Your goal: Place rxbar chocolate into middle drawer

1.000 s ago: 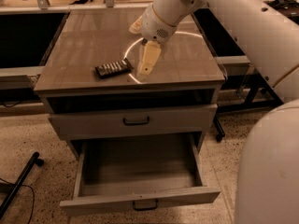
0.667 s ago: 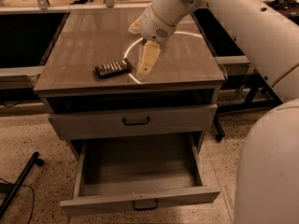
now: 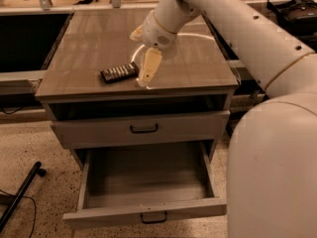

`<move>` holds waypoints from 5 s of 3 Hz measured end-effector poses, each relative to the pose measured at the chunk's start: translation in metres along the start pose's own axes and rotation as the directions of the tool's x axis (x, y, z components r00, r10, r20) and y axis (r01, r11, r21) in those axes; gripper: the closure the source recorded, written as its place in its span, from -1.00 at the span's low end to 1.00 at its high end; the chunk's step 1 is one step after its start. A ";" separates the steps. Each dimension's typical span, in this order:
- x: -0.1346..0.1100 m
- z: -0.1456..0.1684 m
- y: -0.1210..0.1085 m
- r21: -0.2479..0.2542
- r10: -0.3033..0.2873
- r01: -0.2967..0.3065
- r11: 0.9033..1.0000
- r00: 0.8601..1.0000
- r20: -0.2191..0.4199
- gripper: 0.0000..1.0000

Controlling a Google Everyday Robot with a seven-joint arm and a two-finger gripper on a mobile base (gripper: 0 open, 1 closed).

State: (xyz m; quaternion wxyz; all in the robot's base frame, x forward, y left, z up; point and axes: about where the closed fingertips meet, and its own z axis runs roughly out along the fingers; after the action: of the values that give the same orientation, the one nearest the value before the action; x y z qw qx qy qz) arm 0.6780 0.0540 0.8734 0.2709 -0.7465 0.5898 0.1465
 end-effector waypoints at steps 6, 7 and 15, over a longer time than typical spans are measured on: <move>-0.007 0.075 -0.026 -0.137 0.069 -0.066 0.988 0.998 0.014 -0.03; -0.009 0.073 -0.026 -0.142 0.069 -0.066 0.988 0.997 0.016 0.44; 0.015 -0.002 0.085 0.011 0.259 -0.263 0.965 0.958 0.122 1.00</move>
Offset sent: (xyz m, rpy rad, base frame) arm 0.0323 0.0374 -0.0388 0.0046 0.0872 -0.0226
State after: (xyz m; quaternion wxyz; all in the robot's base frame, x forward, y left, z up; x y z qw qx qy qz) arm 0.6003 0.0276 0.8476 0.2940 -0.6483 0.6677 0.2176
